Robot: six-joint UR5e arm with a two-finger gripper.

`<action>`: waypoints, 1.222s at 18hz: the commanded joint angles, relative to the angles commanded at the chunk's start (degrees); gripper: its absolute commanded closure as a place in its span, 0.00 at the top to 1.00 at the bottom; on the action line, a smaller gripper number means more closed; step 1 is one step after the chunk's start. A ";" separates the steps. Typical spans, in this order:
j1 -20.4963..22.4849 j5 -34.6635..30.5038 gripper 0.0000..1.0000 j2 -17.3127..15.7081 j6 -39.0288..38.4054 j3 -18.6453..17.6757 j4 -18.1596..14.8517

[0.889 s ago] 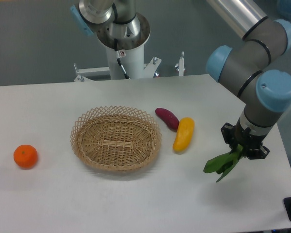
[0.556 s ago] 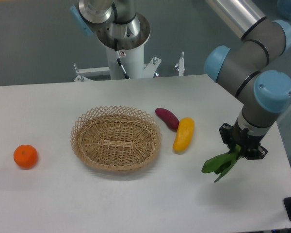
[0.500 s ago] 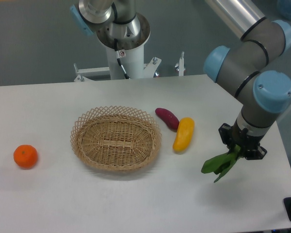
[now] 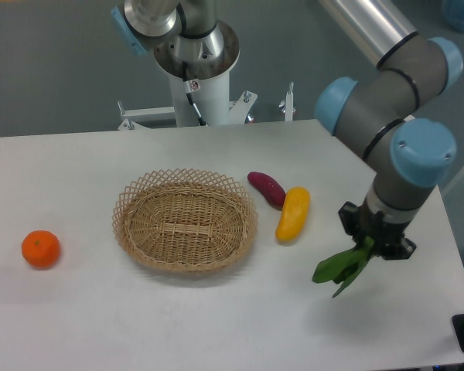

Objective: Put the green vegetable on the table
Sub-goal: 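Carry the held green bok choy with the gripper past the basket, then lower the bok choy onto the table beside the orange and release it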

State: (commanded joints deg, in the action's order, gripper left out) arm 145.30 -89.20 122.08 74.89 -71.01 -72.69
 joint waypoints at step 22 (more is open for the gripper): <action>-24.35 -0.18 0.32 1.14 -9.94 -4.66 8.27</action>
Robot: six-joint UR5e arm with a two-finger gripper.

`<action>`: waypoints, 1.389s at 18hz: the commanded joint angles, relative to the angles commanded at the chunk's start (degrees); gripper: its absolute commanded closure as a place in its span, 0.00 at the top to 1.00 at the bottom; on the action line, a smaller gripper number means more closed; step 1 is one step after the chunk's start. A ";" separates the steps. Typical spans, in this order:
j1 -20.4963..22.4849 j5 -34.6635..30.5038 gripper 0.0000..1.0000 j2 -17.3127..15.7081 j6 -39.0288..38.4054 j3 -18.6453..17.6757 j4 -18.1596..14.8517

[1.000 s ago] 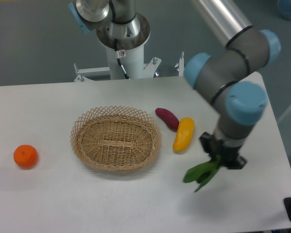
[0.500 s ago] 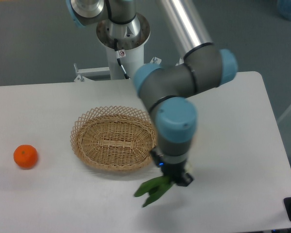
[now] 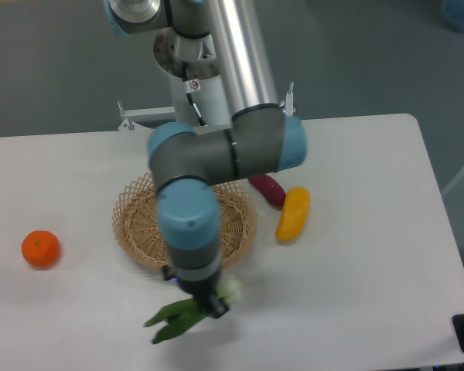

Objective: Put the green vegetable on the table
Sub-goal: 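Lower the bok choy onto the table beside the orange and release it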

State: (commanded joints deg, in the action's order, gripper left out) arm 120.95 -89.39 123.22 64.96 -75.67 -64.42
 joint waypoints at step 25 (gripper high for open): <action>-7.40 0.18 1.00 -3.86 -5.10 -6.59 3.78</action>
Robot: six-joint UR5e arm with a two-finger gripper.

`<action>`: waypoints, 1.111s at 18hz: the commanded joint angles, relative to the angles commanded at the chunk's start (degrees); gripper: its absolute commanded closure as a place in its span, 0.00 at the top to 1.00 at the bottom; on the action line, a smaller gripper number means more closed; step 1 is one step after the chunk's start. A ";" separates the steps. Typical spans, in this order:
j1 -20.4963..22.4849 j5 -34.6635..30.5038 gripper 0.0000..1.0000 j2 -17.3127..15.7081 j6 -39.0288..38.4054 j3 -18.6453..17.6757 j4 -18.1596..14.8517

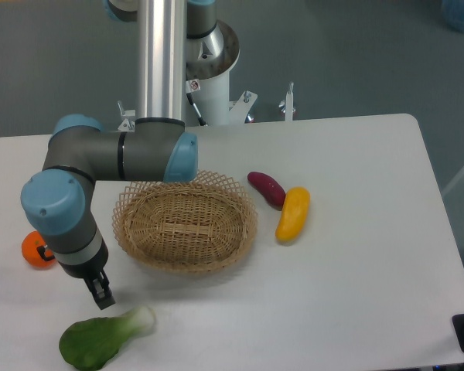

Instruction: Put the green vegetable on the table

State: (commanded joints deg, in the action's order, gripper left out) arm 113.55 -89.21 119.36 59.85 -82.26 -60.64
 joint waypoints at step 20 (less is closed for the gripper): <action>29.97 1.32 1.00 -2.56 13.79 5.26 -4.13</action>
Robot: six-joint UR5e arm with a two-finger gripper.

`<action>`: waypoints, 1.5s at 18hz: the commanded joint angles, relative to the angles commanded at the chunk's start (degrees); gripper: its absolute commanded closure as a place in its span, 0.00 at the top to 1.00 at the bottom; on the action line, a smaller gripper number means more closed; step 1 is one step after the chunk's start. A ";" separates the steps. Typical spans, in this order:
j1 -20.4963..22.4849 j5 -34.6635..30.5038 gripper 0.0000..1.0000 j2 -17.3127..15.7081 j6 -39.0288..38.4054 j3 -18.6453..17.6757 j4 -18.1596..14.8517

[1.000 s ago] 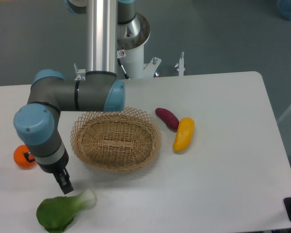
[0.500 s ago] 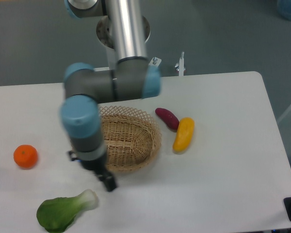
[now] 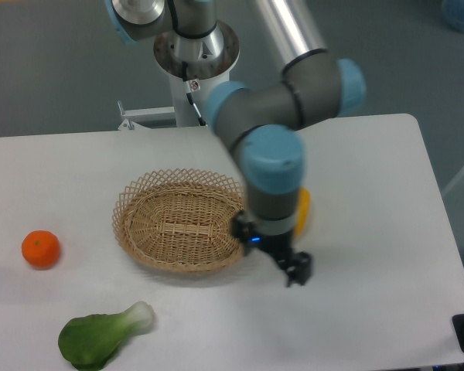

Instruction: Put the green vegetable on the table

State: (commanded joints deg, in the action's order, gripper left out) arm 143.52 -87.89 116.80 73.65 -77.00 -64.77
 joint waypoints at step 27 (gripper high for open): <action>10.12 -0.70 1.00 7.91 12.31 10.20 -7.82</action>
State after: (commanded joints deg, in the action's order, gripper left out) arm 153.63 -88.59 124.72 85.96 -66.80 -72.60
